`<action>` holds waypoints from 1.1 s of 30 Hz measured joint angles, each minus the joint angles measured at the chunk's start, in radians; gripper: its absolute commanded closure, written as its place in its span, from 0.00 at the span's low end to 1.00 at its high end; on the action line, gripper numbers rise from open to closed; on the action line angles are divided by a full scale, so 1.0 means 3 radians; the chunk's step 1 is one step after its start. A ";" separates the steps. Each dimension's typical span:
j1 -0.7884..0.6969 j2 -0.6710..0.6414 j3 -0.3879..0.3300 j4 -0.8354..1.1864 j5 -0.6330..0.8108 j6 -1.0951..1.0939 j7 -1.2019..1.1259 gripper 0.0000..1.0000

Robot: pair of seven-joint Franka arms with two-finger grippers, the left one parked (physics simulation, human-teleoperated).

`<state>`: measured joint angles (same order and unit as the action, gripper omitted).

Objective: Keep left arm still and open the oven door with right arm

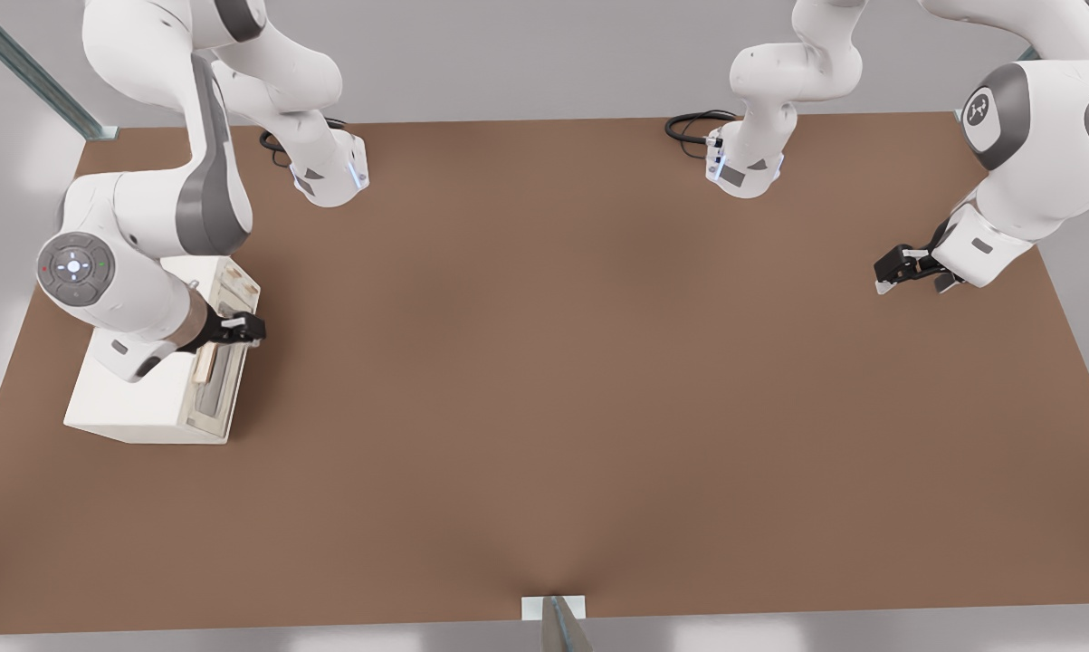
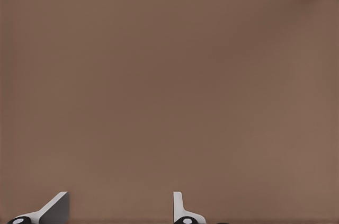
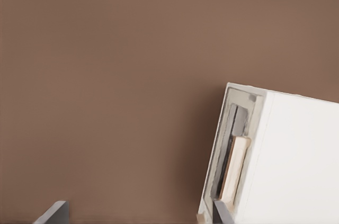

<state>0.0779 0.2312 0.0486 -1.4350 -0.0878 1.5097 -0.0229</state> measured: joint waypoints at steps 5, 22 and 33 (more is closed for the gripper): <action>-0.0043 0.0063 -0.0018 0.0001 0.0008 -0.0043 -0.0009 0.00; -0.0128 0.0371 0.0030 -0.0894 -0.1719 0.0276 0.0652 0.93; -0.0168 0.0208 0.0165 -0.1414 -0.1797 0.0591 0.1233 0.93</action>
<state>0.0276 0.2934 0.0981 -1.8591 -0.6268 1.6870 0.3469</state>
